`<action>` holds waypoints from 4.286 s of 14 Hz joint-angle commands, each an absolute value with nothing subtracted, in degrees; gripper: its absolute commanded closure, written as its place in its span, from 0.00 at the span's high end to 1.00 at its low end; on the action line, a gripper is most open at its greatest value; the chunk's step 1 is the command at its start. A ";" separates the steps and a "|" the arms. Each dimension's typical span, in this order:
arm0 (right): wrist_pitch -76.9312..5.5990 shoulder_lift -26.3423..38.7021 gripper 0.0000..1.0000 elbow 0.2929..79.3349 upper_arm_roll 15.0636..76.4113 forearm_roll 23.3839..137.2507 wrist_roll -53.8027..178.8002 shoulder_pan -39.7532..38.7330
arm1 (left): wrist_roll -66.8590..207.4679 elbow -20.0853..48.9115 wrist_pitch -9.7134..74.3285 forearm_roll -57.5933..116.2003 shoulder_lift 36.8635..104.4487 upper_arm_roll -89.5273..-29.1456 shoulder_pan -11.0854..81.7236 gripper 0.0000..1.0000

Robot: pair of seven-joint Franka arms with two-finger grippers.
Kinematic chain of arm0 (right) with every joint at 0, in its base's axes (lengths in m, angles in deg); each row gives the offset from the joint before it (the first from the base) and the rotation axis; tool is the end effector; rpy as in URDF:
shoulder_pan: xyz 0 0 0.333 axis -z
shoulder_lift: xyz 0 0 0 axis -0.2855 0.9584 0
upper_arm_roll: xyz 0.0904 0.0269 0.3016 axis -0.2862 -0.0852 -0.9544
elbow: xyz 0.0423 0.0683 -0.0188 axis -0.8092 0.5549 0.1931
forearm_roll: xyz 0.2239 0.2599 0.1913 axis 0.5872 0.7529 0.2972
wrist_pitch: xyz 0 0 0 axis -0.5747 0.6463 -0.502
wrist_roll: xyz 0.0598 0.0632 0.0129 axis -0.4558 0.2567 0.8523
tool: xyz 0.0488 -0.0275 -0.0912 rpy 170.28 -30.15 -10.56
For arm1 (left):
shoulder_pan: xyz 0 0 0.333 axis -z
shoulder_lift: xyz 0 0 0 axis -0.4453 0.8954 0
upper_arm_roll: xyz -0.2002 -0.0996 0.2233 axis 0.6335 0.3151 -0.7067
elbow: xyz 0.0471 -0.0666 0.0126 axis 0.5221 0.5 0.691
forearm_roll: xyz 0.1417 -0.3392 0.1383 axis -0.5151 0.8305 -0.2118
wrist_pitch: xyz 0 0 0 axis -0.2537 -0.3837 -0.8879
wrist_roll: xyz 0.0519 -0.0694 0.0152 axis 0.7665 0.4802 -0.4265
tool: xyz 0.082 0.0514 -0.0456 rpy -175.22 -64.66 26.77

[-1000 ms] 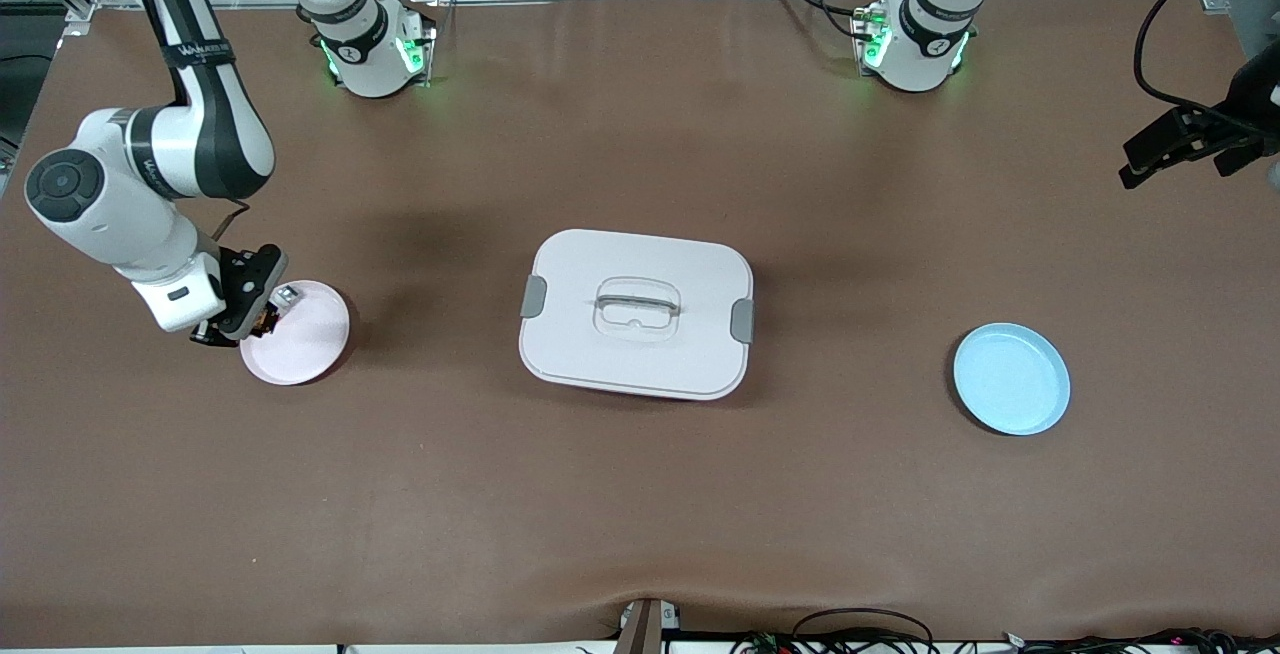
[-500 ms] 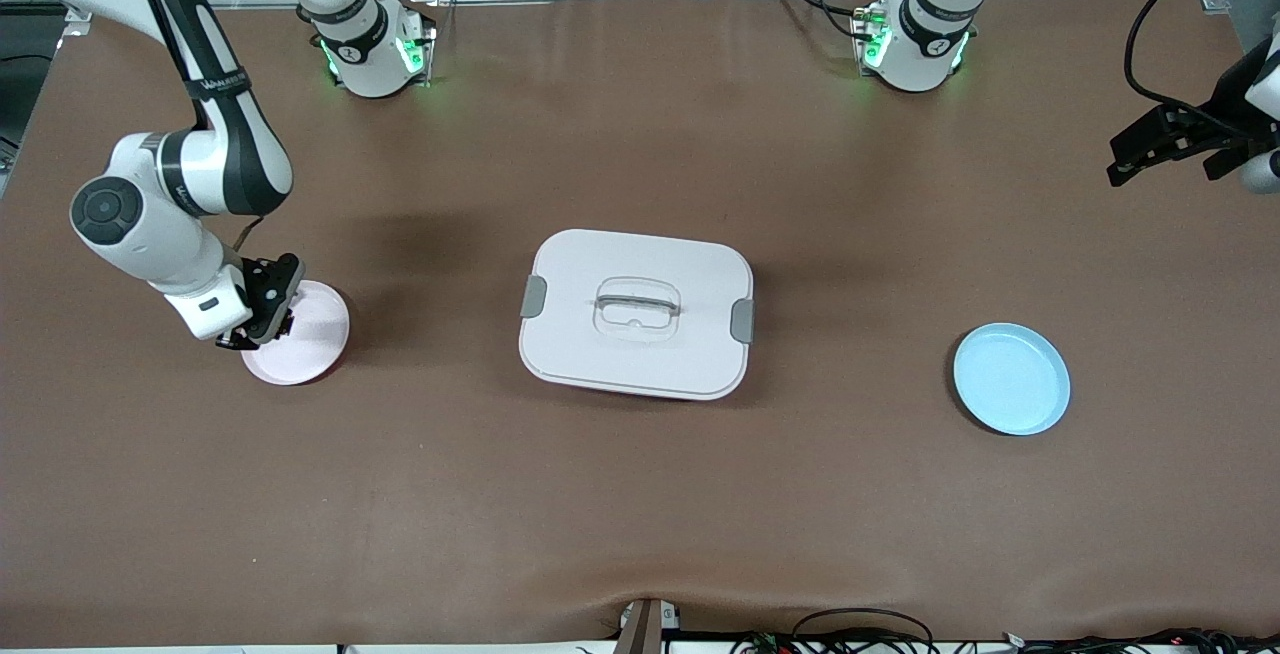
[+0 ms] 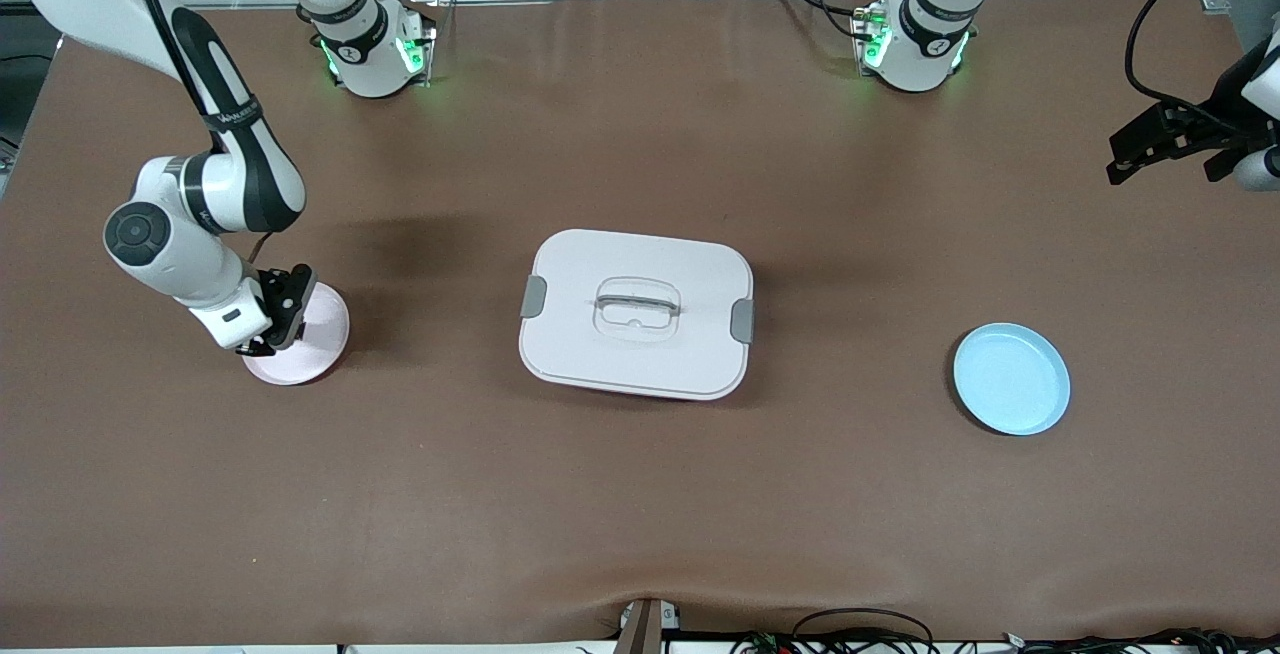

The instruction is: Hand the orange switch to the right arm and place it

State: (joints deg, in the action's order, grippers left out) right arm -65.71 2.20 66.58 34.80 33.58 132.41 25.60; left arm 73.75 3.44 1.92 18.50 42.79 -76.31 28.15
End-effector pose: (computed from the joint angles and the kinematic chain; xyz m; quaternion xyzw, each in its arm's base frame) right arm 0.5586 -0.0322 0.2296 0.7704 0.6367 -0.0173 0.0282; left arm 0.5358 -0.0246 0.6524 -0.9999 -0.0013 -0.0025 0.0160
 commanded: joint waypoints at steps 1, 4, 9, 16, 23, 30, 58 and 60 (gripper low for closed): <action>-67.00 3.01 0.00 67.18 33.87 32.31 132.96 26.70 | 75.00 4.08 2.33 19.34 41.78 -76.34 28.20 1.00; -68.66 3.81 0.00 68.32 33.87 32.40 132.96 26.61 | 75.00 3.82 2.68 19.34 41.96 -76.26 27.94 1.00; -70.69 5.30 0.00 68.94 33.87 32.31 132.96 26.43 | 74.91 4.26 2.60 19.34 42.31 -76.08 27.85 1.00; -71.22 6.53 0.00 68.85 33.87 32.31 132.96 26.26 | 74.73 3.91 2.77 19.34 42.22 -76.08 27.85 1.00; -71.57 6.62 0.83 68.15 33.87 32.40 131.91 26.08 | 74.47 4.09 3.04 19.26 42.05 -75.99 28.29 1.00; -67.28 0.92 1.00 67.71 33.79 32.49 128.85 26.34 | 75.00 4.08 3.21 19.17 42.22 -75.99 28.29 1.00; -36.52 -9.11 1.00 42.50 33.17 33.10 56.33 23.71 | 74.82 3.65 3.12 19.17 42.40 -74.76 28.38 1.00; -33.44 -8.94 1.00 38.63 33.17 33.10 56.32 23.62 | 75.00 3.65 2.95 19.26 42.31 -74.76 28.38 1.00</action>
